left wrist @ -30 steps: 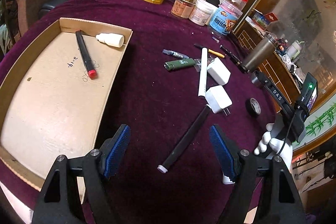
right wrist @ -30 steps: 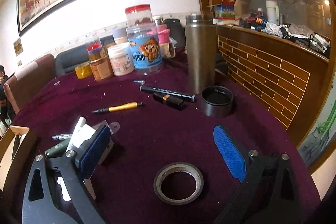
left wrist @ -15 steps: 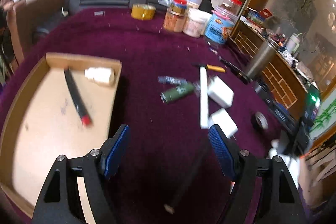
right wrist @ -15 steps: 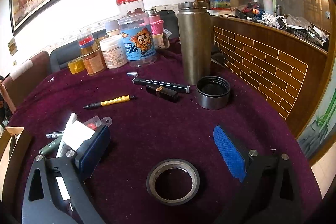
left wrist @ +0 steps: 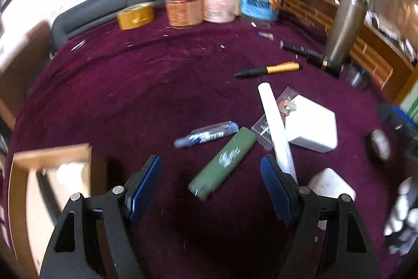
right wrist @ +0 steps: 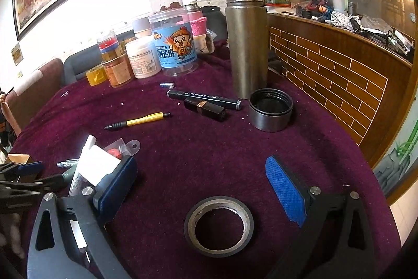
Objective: Organize rigid objects
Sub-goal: 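Grasp the green marker with the left gripper, then lift the green marker with the left gripper toward the box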
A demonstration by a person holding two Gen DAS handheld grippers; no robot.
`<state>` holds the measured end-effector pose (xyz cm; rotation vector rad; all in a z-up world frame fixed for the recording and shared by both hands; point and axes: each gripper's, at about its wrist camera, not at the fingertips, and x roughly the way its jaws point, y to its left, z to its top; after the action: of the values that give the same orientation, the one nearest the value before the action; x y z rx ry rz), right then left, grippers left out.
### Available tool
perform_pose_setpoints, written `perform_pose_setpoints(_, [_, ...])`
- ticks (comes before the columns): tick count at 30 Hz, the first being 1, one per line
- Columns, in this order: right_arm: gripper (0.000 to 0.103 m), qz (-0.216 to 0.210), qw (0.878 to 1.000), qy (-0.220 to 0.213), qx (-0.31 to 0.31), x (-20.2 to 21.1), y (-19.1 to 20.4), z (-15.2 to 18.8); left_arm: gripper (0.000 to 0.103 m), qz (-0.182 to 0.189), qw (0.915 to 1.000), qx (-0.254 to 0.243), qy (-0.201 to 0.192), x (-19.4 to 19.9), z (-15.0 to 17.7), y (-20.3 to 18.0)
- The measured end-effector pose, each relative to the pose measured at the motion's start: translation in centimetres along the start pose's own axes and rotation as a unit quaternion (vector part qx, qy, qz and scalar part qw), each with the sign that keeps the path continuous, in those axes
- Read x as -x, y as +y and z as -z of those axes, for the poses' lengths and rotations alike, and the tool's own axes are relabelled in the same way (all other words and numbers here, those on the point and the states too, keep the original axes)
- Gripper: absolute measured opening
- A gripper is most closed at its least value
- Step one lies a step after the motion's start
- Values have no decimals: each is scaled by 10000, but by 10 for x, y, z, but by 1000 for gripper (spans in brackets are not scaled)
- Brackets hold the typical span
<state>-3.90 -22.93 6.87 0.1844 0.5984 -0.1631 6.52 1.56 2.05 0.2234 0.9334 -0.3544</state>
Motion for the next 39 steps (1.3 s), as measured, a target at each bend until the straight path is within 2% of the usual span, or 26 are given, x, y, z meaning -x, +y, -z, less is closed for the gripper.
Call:
perform_pose_setpoints(1, [99,-3,10000,4,-1,0,0,0,68,-25,9999,-125,89,-8,-1,-5])
perform_pose_setpoints(2, [99,-5,10000,12,-5,0,0,0,58,-12,9997,-184,183,-15,-1,-8])
perform_pose_setpoints(3, [99,-5,10000,19,-9,-1,0,0,37,121,9994,-189,278,-18,0,-10])
perform_pose_setpoints(4, [99,-5,10000,27,-15,-1,-1,0,25,175,9996,-114,209,-14,1,-10])
perform_pose_setpoints(6, [99,-11,10000,41,-18,-1,0,0,17,314,9992,-10,266,-9,4,-7])
perform_pose_setpoints(10, [99,-25,10000,65,1,-2,1,0,17,472,9979,278,334,6,19,2])
perform_pose_setpoints(13, [99,-25,10000,82,16,-3,2,0,18,384,9978,422,340,5,21,2])
perform_pose_setpoints(15, [99,-28,10000,76,-1,-2,1,0,25,279,9983,416,298,-1,21,-2])
perform_pose_setpoints(16, [99,-28,10000,69,-16,-2,1,0,33,231,9988,357,231,-1,22,-5])
perform_pose_setpoints(18, [99,-34,10000,75,-41,-3,0,0,36,20,9998,130,147,-4,21,-17])
perform_pose_setpoints(19, [99,-48,9999,81,-48,-3,-1,0,26,-24,9998,90,149,-4,21,-20])
perform_pose_setpoints(20, [99,-56,9999,81,-54,-4,-1,0,16,84,9997,146,202,0,22,-20])
perform_pose_setpoints(21, [99,-64,9999,82,-58,-4,-1,0,16,204,9993,224,213,4,23,-18])
perform_pose_setpoints(24, [99,-80,9999,100,-63,-5,-2,0,16,386,9981,472,-70,38,34,-10])
perform_pose_setpoints(27, [99,-93,9999,111,-71,-5,-2,0,16,772,9920,894,-455,89,52,4])
perform_pose_setpoints(29, [99,-91,9998,134,-98,-6,-3,1,16,958,9840,1280,-792,125,68,17])
perform_pose_setpoints(32, [99,-37,9996,226,-190,-8,-5,0,16,1121,9692,1849,-1183,156,88,37])
perform_pose_setpoints(33, [99,69,9994,272,-189,-7,-4,-1,16,1021,9682,1908,-1253,163,93,41])
perform_pose_setpoints(34, [99,75,9994,289,-162,-4,-2,-2,16,771,9721,1823,-1262,167,96,40])
perform_pose_setpoints(36, [99,-153,9993,303,-123,8,7,-6,16,370,9761,1665,-1351,174,103,40])
perform_pose_setpoints(37, [99,-344,9988,334,-89,14,15,-8,16,320,9754,1661,-1412,178,108,42])
perform_pose_setpoints(39, [99,-736,9960,490,107,21,38,-13,16,504,9721,1762,-1466,182,115,49])
